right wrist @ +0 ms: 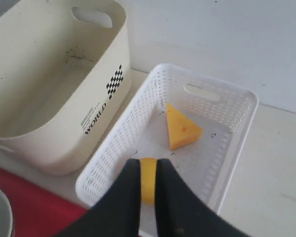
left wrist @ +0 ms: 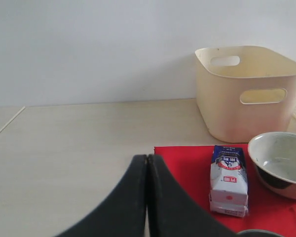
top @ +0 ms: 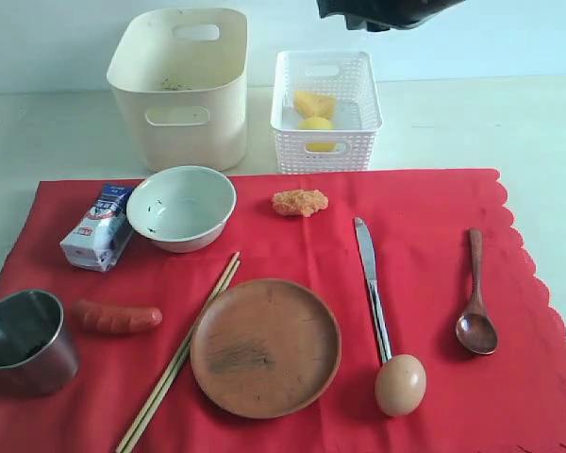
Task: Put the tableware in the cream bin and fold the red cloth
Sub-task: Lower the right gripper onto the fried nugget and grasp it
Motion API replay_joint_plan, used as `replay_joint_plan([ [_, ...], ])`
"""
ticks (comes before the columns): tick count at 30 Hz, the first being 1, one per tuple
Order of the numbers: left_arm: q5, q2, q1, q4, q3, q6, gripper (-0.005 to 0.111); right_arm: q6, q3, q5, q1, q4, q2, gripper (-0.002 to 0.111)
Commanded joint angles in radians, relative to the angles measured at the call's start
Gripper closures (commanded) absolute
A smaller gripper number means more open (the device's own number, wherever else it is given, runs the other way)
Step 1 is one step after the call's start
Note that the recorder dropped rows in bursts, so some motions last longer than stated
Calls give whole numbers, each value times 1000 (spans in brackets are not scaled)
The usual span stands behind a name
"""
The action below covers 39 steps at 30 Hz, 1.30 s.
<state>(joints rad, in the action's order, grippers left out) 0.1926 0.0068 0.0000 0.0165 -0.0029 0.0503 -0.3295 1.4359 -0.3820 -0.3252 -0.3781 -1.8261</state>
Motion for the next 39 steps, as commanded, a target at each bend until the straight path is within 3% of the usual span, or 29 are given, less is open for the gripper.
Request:
replay_joint_plan([
  [1,0,-7,0,-5,3,-1,106,0,-177,24,0,-12,128,108],
  [4,0,-7,0,-5,3,-1,106,0,-345,105,-4,-23,200,108],
  [7,0,-7,0,-5,3,-1,106,-16,-513,224,-74,-23,233,108],
  [12,0,-7,0,-5,3,-1,106,-29,-559,257,-207,-23,167,108],
  [17,0,-7,0,-5,3,-1,106,-52,-559,372,-250,-21,64,107],
  [19,0,-7,0,-5,3,-1,106,-52,-557,424,-255,-21,22,97],
  [21,0,-7,0,-5,3,-1,106,-52,-530,422,-255,-21,-8,79],
  [23,0,-7,0,-5,3,-1,106,-100,-476,382,-255,-21,-35,52],
  [25,0,-7,0,-5,3,-1,106,-141,-426,304,-255,-7,-67,40],
  [31,0,-7,0,-5,3,-1,106,-194,-279,252,-236,23,-217,36],
  [39,0,-7,0,-5,3,-1,106,-240,-230,260,-210,25,-292,37],
])
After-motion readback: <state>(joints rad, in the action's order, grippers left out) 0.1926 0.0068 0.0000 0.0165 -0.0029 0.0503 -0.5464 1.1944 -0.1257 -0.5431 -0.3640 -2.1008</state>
